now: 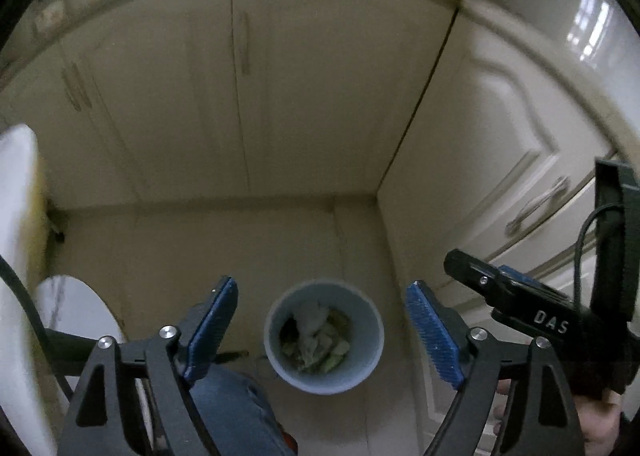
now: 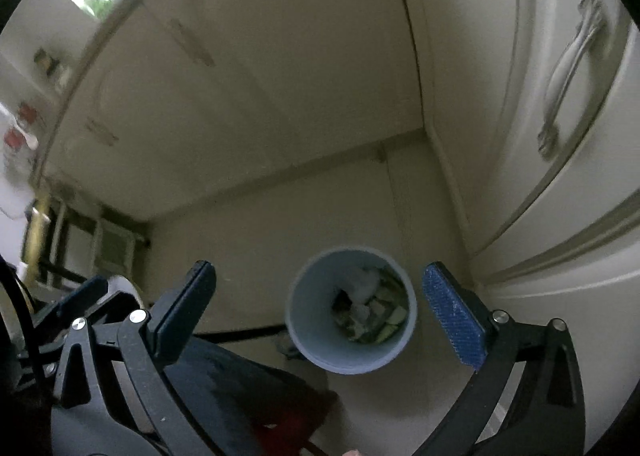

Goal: Collect trash
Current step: 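Return both grippers to the remaining trash on the table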

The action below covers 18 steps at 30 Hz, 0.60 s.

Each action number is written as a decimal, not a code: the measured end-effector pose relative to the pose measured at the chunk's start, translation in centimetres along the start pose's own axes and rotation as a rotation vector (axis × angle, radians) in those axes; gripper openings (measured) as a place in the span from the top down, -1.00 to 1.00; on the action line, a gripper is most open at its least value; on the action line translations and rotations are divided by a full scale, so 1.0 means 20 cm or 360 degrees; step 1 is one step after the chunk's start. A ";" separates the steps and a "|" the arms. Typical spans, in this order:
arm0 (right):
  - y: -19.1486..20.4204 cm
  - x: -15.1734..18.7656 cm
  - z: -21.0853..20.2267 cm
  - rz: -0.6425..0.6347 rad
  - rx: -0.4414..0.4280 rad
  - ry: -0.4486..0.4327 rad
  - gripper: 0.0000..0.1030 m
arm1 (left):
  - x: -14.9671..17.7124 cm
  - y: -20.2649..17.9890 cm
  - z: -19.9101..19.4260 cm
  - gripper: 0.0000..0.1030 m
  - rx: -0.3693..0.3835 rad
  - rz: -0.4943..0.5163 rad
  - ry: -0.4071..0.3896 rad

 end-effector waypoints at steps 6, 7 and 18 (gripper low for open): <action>0.23 -0.12 -0.29 -0.0044 -0.0082 -0.0186 -1.00 | -0.06 0.06 -0.45 -0.85 -0.0043 -0.0004 -0.0309; 0.29 -0.14 -0.34 -0.0069 -0.0090 -0.0217 -1.00 | -0.06 0.10 -0.54 -0.86 -0.0063 -0.0023 -0.0363; 1.01 -0.12 -0.78 -0.0373 -0.0265 -0.0451 -1.00 | 0.11 0.45 -1.20 -0.94 -0.0336 -0.0175 -0.0611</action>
Point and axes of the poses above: each gripper's, at about its wrist camera, not at the fingertips, and z roughly the way its jaws point, y to its left, x to its underside, the point moved 10 cm from there along z, roughly the way its jaws point, and after that the axes turned 4 degrees about x, right-handed, at the moved point
